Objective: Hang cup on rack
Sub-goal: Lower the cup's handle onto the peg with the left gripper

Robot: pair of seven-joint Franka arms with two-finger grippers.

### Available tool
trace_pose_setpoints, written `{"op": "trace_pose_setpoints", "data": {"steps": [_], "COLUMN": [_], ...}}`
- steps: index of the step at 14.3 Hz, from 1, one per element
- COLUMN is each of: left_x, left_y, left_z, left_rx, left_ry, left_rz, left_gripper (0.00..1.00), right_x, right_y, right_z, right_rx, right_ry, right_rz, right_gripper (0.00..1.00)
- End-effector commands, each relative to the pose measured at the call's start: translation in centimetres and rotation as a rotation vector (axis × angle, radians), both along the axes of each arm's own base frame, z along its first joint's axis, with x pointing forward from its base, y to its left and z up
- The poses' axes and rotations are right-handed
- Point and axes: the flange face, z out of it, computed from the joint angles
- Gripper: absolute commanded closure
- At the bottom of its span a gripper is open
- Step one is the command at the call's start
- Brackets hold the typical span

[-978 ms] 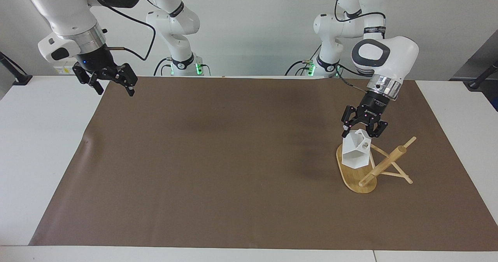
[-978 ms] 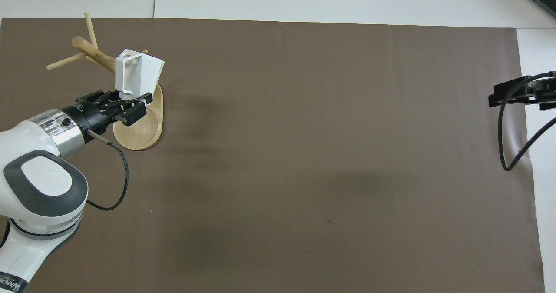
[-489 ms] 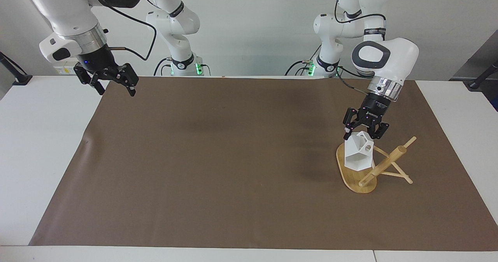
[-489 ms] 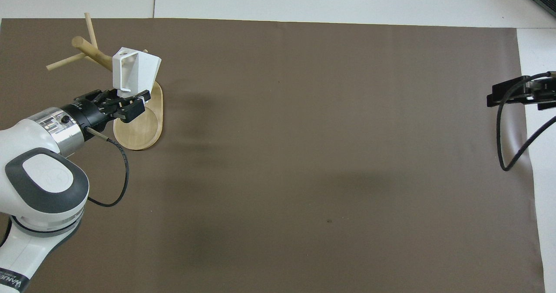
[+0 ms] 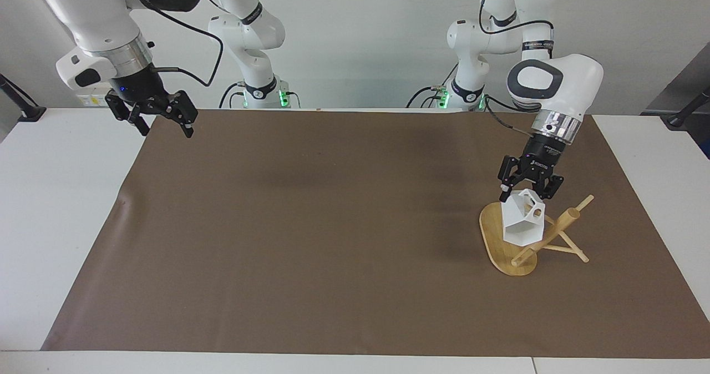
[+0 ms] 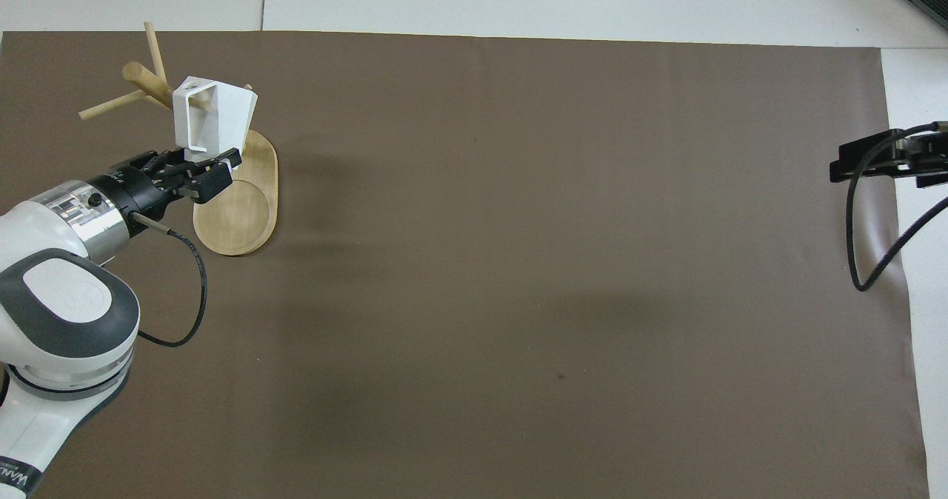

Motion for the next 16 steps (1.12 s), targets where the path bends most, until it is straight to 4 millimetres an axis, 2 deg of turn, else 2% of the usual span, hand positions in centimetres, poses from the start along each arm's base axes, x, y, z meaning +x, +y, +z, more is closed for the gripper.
{"op": "trace_pose_setpoints", "data": {"steps": [1, 9, 12, 16], "left_x": [0.5, 0.4, 0.4, 0.4], "left_y": [0.0, 0.6, 1.4, 1.4], "left_z": [0.2, -0.1, -0.2, -0.2], "left_rx": [-0.005, -0.006, -0.004, -0.001], "left_ry": [-0.004, 0.003, 0.005, 0.003], "left_rz": [0.019, 0.029, 0.042, 0.043], "left_gripper": [1.00, 1.00, 1.00, 1.00], "right_x": [0.1, 0.0, 0.0, 0.0], "right_y": [0.0, 0.1, 1.2, 1.1], "right_z": [-0.2, -0.2, -0.1, -0.1], "right_rx": [0.010, 0.008, 0.007, 0.007], "right_ry": [-0.006, -0.001, 0.001, -0.002], "right_rz": [-0.003, 0.005, 0.023, 0.022], "right_gripper": [0.00, 0.00, 0.00, 0.00]}}
